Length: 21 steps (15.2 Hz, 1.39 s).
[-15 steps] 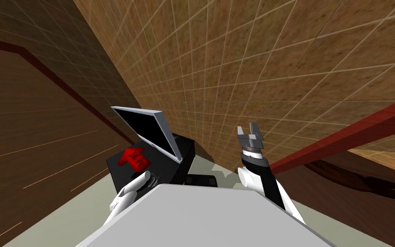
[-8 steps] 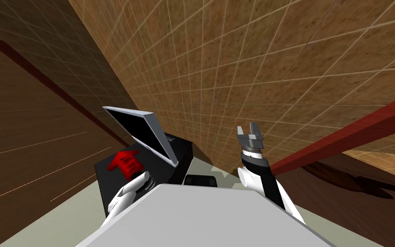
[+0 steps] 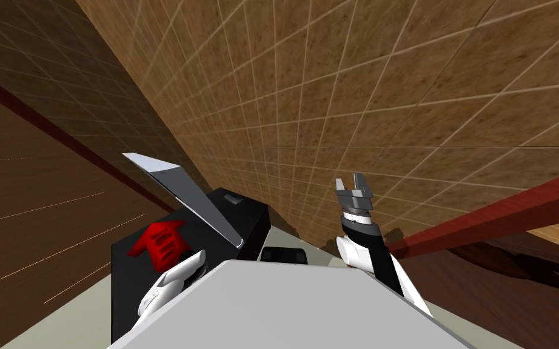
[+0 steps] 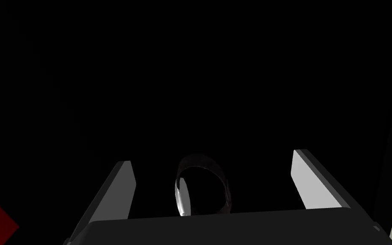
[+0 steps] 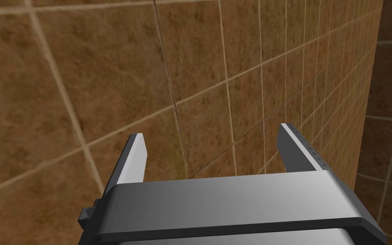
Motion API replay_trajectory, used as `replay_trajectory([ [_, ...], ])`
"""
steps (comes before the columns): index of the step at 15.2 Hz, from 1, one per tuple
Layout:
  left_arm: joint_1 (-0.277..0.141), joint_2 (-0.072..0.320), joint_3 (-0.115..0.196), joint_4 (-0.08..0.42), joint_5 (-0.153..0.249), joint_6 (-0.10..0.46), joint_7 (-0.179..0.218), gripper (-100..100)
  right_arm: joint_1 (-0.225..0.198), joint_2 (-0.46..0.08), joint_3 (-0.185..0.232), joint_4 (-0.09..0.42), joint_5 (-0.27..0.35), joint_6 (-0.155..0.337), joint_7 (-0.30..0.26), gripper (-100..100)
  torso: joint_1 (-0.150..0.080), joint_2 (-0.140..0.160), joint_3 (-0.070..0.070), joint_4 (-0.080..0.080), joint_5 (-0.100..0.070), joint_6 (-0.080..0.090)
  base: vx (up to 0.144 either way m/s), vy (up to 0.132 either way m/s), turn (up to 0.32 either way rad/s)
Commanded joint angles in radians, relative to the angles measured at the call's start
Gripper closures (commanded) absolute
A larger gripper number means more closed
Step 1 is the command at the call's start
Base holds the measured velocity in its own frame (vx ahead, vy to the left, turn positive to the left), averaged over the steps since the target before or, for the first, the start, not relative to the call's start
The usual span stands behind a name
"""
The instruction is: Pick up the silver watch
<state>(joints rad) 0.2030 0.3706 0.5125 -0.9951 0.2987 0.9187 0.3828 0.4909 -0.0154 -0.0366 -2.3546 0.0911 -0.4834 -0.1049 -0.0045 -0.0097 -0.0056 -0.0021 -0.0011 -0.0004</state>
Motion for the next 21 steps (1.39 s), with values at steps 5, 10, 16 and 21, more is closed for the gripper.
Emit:
replay_trajectory([
  [5,0.002,0.024,-0.015,0.077,-0.004,-0.064,0.019,-100,0.000,0.000,0.000,0.000,0.000,0.000,0.000,0,0.003,0.006,0.004,0.001,0.001,0.001,0.044,-0.004,-0.016],
  [10,-0.019,0.021,-0.008,0.161,-0.002,-0.125,0.024,-100,0.000,0.000,0.000,0.000,0.000,0.000,0.000,0,0.006,0.012,0.007,0.003,0.001,0.000,-0.040,0.035,-0.091],
  [16,-0.006,0.023,-0.013,0.111,-0.003,-0.088,0.021,100,0.000,0.000,0.000,0.000,0.000,0.000,0.000,0,0.002,0.009,0.005,0.002,0.001,0.000,-0.001,0.002,0.032],
  [21,0.015,0.026,-0.020,0.027,-0.005,-0.027,0.015,100,0.000,0.000,0.000,0.000,0.000,0.000,0.000,0,0.001,0.006,0.003,0.001,0.001,0.001,0.036,-0.039,0.086],
])
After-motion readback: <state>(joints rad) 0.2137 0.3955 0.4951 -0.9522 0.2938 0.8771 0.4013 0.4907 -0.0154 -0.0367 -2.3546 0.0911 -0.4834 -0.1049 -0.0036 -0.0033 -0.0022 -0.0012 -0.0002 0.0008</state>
